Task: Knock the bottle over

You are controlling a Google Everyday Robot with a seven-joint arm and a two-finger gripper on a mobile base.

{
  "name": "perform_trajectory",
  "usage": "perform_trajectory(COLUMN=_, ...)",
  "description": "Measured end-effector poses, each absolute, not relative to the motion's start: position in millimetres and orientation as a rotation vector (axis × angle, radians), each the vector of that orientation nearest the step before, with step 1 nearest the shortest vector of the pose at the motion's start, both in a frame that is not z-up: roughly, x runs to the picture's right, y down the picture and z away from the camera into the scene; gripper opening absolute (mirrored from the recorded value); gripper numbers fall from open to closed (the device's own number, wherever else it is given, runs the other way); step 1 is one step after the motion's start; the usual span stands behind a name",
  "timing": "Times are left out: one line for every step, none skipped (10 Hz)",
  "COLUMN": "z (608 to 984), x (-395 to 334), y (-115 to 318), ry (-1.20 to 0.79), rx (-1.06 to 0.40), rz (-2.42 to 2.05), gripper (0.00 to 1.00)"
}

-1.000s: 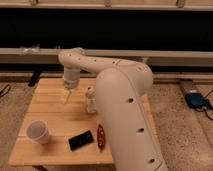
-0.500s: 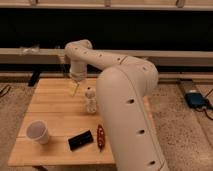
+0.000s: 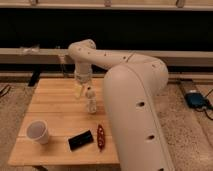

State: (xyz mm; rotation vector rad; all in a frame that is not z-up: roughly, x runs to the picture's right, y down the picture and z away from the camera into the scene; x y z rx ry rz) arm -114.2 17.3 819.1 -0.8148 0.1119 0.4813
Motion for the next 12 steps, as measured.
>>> perform_trajectory(z=812.6, x=-105.4, y=24.4, ry=0.133, rx=-0.818, rz=0.495, gripper=0.80)
perform_trajectory(z=811.4, x=-98.4, y=26.9, ry=0.146, rx=-0.816, rz=0.509, gripper=0.80)
perform_trajectory(z=808.4, x=-88.7, y=31.0, ry=0.161, rx=-0.815, rz=0.532, gripper=0.80)
perform_trajectory(z=805.7, x=-79.0, y=34.9, ry=0.173, rx=-0.817, rz=0.549, gripper=0.80)
perform_trajectory(z=803.8, x=-72.2, y=37.4, ry=0.180, rx=-0.820, rz=0.563, gripper=0.80)
perform_trajectory(z=799.8, x=-75.1, y=41.6, ry=0.178, rx=-0.827, rz=0.568, gripper=0.80)
perform_trajectory(z=793.5, x=-82.5, y=44.7, ry=0.171, rx=-0.834, rz=0.569, gripper=0.80)
perform_trajectory(z=785.8, x=-90.4, y=44.6, ry=0.157, rx=-0.840, rz=0.572, gripper=0.80)
perform_trajectory(z=776.5, x=-97.3, y=42.6, ry=0.139, rx=-0.846, rz=0.575, gripper=0.80)
perform_trajectory(z=770.5, x=-107.0, y=39.9, ry=0.117, rx=-0.852, rz=0.576, gripper=0.80)
perform_trajectory(z=762.0, x=-124.5, y=34.8, ry=0.079, rx=-0.871, rz=0.568, gripper=0.80)
perform_trajectory(z=757.4, x=-129.3, y=31.1, ry=0.066, rx=-0.883, rz=0.567, gripper=0.80)
